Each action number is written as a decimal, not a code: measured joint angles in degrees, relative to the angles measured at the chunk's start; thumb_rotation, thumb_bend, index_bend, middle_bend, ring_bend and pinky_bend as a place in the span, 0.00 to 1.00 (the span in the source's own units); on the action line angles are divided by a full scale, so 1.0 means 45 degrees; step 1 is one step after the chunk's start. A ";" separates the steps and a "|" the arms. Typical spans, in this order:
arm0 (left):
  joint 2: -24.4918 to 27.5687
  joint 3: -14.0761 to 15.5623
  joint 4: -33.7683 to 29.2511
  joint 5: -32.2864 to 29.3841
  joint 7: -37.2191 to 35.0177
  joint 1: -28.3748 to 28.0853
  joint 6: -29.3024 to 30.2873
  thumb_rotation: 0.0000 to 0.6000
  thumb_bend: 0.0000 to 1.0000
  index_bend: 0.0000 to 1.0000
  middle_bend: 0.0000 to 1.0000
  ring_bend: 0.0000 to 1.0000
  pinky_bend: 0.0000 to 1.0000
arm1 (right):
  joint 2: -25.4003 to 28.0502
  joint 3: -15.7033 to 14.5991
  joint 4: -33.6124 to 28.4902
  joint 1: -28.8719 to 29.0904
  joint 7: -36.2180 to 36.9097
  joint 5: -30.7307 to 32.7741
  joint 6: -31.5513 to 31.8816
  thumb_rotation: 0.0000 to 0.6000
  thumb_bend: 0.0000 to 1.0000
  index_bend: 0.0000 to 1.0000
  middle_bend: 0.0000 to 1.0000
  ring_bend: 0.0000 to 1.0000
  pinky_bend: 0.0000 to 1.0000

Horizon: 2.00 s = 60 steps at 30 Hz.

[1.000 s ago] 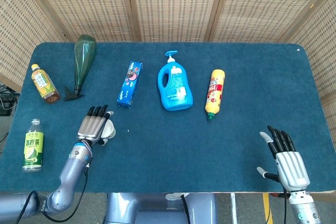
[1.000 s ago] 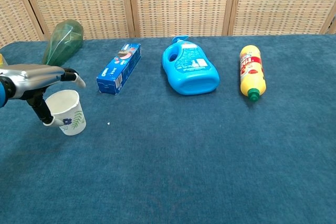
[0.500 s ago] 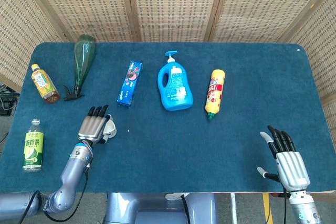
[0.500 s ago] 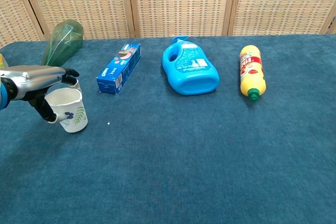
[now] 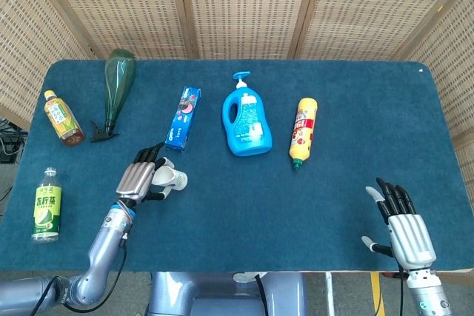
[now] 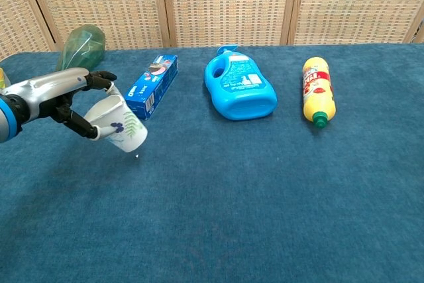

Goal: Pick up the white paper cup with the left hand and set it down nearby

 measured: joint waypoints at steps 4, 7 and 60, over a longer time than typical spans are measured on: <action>-0.0540 -0.0001 0.0633 0.0953 -0.1889 0.0278 -0.0250 1.00 0.33 0.35 0.00 0.00 0.00 | -0.0023 -0.0021 0.0007 0.0010 -0.0047 -0.0006 -0.0035 1.00 0.08 0.00 0.00 0.00 0.10; -0.0979 0.0050 0.1185 0.1606 -0.2623 0.0364 -0.0597 1.00 0.32 0.35 0.00 0.00 0.00 | -0.0028 -0.0043 0.0009 0.0013 -0.0060 -0.0018 -0.0056 1.00 0.08 0.00 0.00 0.00 0.10; -0.0611 0.0538 -0.2182 -0.5083 0.7985 -0.2791 0.1661 1.00 0.30 0.18 0.00 0.00 0.00 | 0.0205 -0.0043 -0.0192 -0.0022 0.0318 -0.0122 0.0115 1.00 0.07 0.00 0.00 0.00 0.10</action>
